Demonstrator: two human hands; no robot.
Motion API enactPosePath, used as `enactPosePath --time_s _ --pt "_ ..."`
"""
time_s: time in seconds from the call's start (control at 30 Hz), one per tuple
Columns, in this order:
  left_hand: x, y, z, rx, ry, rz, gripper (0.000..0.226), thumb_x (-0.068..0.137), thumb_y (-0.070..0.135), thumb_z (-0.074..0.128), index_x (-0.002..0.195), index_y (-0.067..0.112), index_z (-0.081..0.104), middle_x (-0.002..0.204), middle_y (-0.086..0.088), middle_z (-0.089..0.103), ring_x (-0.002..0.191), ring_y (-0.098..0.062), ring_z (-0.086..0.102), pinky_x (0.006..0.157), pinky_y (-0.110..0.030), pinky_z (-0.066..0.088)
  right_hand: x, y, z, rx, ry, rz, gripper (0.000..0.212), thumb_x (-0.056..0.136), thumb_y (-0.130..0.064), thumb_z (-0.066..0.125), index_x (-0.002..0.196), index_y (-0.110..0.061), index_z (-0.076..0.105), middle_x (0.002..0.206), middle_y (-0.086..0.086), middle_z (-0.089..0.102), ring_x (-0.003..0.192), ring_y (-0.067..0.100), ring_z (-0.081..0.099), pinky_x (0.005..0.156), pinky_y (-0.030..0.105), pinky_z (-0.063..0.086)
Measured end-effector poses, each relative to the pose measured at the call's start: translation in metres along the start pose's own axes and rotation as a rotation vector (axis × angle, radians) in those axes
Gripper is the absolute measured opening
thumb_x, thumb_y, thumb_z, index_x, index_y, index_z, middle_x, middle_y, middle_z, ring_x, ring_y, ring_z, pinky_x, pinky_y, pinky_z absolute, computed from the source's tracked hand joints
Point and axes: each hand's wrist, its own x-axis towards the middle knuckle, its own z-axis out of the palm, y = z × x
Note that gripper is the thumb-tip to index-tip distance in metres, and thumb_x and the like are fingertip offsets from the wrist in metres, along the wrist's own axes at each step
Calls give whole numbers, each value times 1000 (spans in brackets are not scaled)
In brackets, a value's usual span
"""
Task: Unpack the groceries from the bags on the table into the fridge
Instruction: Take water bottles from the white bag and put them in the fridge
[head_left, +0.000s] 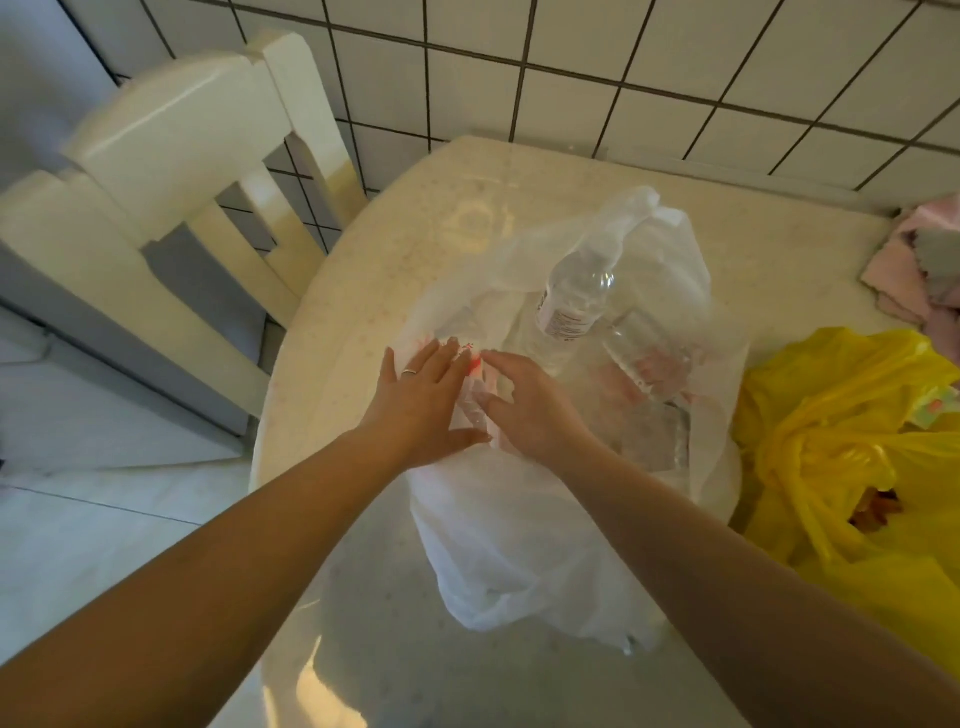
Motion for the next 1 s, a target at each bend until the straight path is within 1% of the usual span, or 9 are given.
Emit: enactPosePath --time_s 0.13,0.27,0.33,0.43,0.53,0.63,0.73,0.9,1.0 --pt "-2 -12 -1 27 -36 -19 105 71 83 21 149 17 -4 158 -1 -5 144 -20 -10 115 -54 0 30 -3 10 -49 -35 107 45 89 -20 55 134 -15 48 130 1 53 120 18 49 99 28 37" --pt "6 -31 5 50 6 29 110 67 86 3 149 13 -5 158 -2 -4 144 -19 -13 115 -54 -4 53 -7 19 -119 1 183 35 85 -26 58 119 -16 54 115 1 59 98 18 58 79 29 47" --pt "14 -40 6 56 41 64 108 69 85 0 149 13 -4 158 -2 0 144 -19 -11 114 -54 -7 63 -9 21 -151 -5 222 41 81 -36 61 118 -20 51 114 2 59 94 19 59 73 32 48" --pt "31 -54 2 73 85 115 105 72 83 0 149 13 -3 158 -2 3 144 -18 -8 114 -55 -7 78 -11 22 -211 -33 293 69 81 -42 60 141 -22 32 130 6 49 116 26 51 92 40 44" --pt "50 -66 -4 93 99 162 102 72 80 -2 149 13 -4 158 -1 8 145 -18 3 113 -55 -8 90 -14 26 -246 -40 327 74 83 -44 56 145 -20 25 137 9 45 124 29 46 99 45 40" --pt "63 -78 -5 90 82 200 97 73 76 2 148 14 -8 157 -1 12 144 -20 10 112 -55 -11 100 -15 31 -258 -21 362 72 80 -48 56 141 -18 32 133 8 48 123 29 46 99 44 41" --pt "72 -86 1 62 70 213 98 73 75 8 149 15 -7 156 -3 16 143 -21 14 112 -56 -11 106 -17 35 -233 -8 414 67 74 -57 57 125 -16 45 118 5 57 112 28 54 92 44 45" --pt "75 -90 5 47 106 260 99 75 76 15 149 13 -2 155 -5 19 142 -24 18 112 -57 -9 109 -22 37 -170 -15 450 64 70 -55 61 119 -18 46 108 3 63 103 27 59 88 43 48" --pt "72 -89 -1 54 151 290 101 75 78 19 149 11 4 155 -6 20 142 -24 19 112 -58 -6 99 -26 33 -91 18 418 68 69 -54 63 126 -21 44 112 0 63 104 25 59 90 44 47"
